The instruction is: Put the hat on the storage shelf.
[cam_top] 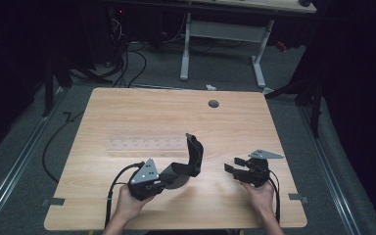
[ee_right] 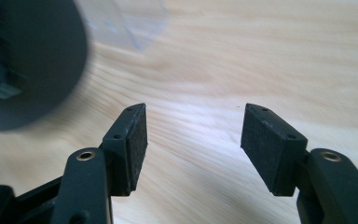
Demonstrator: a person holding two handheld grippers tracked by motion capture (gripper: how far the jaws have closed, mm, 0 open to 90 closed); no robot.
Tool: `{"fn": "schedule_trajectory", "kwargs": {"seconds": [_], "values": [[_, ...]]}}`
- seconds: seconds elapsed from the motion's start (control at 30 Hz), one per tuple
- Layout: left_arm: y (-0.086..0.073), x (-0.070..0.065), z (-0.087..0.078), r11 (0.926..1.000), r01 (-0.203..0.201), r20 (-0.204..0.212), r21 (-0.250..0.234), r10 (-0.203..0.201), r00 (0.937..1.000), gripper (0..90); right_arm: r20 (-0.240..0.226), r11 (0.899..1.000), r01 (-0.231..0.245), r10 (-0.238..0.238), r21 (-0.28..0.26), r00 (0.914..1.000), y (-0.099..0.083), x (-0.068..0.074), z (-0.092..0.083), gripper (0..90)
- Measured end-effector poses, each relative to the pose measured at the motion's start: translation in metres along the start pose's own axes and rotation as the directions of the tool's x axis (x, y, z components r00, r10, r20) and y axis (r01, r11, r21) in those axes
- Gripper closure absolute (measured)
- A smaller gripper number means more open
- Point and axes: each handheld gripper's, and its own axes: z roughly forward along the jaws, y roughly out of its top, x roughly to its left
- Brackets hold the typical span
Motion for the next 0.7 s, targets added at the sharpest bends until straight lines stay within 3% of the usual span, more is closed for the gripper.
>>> {"fn": "schedule_trajectory", "kwargs": {"seconds": [0.13,0.3,0.47,0.53,0.7], "values": [[0.004,0.003,-0.005,0.9996,0.01,-0.013,-0.025,-0.011,0.9999,86.5,0.093,0.999,0.028,-0.032,0.044,0.9952,-0.007,-0.003,0.01,39.2],[0.009,0.006,-0.012,0.9985,0.022,-0.021,-0.05,-0.023,0.9995,86.5,0.174,0.994,0.077,-0.089,0.077,0.9807,-0.01,-0.003,0.018,37.6],[0.016,0.009,-0.019,0.9968,0.026,-0.035,-0.075,-0.029,0.999,86.5,0.219,0.991,0.078,-0.1,0.106,0.9706,-0.015,-0.005,0.025,35.3],[0.019,0.011,-0.023,0.9953,0.031,-0.039,-0.092,-0.034,0.9986,86.5,0.24,0.992,0.09,-0.109,0.09,0.9645,-0.018,-0.006,0.026,34.0],[0.027,0.016,-0.03,0.9907,0.045,-0.055,-0.128,-0.052,0.9971,86.3,0.257,0.993,0.078,-0.099,0.091,0.9614,-0.017,-0.009,0.026,32.8]]}}
